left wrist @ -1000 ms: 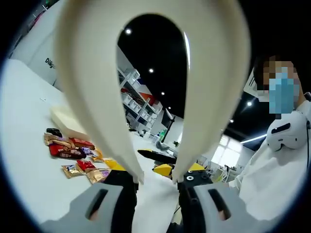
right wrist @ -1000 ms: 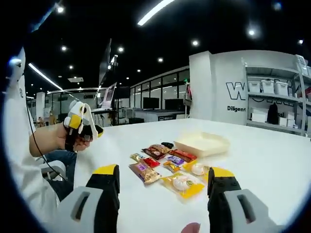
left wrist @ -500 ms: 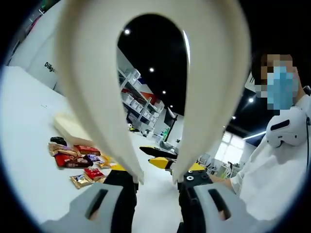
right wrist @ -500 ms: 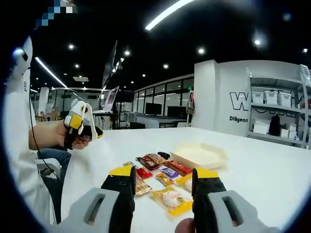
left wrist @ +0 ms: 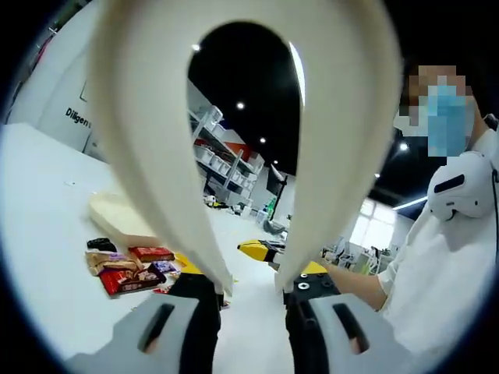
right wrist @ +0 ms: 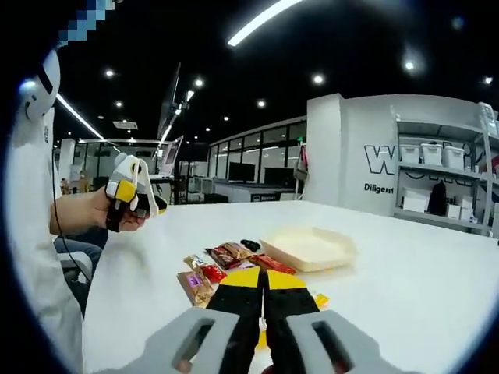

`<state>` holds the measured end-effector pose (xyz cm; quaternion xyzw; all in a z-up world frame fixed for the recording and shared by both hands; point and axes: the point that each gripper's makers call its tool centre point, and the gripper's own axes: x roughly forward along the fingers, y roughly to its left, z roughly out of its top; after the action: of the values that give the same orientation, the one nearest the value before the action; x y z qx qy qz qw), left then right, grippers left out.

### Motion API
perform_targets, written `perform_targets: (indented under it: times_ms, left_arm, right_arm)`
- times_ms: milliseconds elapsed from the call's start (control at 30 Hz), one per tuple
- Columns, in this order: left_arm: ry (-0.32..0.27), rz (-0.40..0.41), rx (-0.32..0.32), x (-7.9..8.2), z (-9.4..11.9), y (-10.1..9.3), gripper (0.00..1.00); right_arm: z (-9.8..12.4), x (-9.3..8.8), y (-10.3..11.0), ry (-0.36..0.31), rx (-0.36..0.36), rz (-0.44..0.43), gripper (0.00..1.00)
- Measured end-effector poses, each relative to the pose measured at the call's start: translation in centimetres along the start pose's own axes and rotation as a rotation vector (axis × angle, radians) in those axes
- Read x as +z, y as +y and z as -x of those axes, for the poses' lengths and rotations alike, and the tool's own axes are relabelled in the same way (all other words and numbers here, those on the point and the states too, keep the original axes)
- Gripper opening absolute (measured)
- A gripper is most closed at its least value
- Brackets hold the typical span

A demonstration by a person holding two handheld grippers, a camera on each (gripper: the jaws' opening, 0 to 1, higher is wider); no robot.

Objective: Place the target food into the container with the food tongs after gripping and lifting it, then release it inside without dropping or visibly crushing the food.

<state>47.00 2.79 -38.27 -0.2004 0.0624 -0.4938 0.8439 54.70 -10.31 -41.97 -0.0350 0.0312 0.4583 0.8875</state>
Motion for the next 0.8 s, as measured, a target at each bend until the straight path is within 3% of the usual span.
perform_targets:
  times_ms: [33,200,467,800]
  left_arm:
    - [0.01,-0.009,0.001,-0.1,0.0,0.1,0.28]
    - [0.064,-0.042,-0.001,-0.3,-0.4,0.7,0.28]
    - [0.117,-0.084,-0.009,0.3,-1.1,1.7,0.28]
    - [0.186,-0.142,-0.015,0.4,-1.3,3.0,0.28]
  right_arm:
    - [-0.1,0.6,-0.1,-0.04,0.002,-0.025,0.0]
    - [-0.2,-0.1,-0.1,0.018,0.011,0.019,0.0]
    - [-0.4,0.3,0.0,0.009,0.015,0.021,0.0]
    - [-0.6,0.4,0.6,0.028,0.024,-0.013,0.25]
